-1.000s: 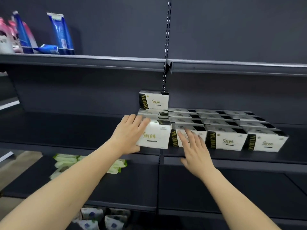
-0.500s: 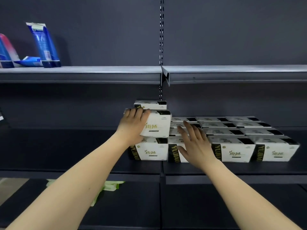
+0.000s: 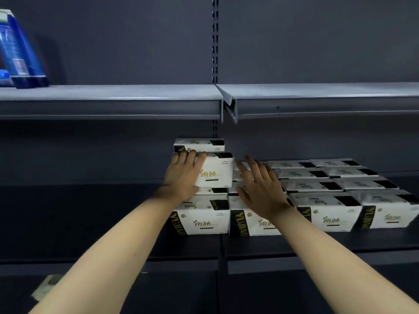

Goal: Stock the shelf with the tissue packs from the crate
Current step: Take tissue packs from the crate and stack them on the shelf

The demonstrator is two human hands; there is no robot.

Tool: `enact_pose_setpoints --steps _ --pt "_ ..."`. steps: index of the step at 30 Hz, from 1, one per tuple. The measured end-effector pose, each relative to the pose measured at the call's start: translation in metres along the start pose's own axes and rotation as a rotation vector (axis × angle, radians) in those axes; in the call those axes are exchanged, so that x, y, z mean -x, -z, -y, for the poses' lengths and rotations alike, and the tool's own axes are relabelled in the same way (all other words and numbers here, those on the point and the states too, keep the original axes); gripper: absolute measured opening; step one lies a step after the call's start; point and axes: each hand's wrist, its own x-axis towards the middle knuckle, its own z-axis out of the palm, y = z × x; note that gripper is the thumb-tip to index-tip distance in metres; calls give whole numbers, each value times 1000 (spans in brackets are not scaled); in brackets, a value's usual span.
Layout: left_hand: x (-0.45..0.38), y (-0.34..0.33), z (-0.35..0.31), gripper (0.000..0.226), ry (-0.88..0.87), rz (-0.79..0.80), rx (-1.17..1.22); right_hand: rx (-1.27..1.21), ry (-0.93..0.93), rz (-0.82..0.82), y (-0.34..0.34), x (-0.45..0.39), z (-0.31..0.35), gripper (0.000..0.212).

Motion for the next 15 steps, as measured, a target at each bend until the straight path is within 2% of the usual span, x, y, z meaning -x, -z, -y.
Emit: enact_pose_setpoints --steps 11,15 --pt "3 -10 11 101 -40 -39 -45 -60 9 58 -9 -30 29 86" --pt "11 -12 12 91 -40 -40 -19 -80 5 75 -13 -35 40 90"
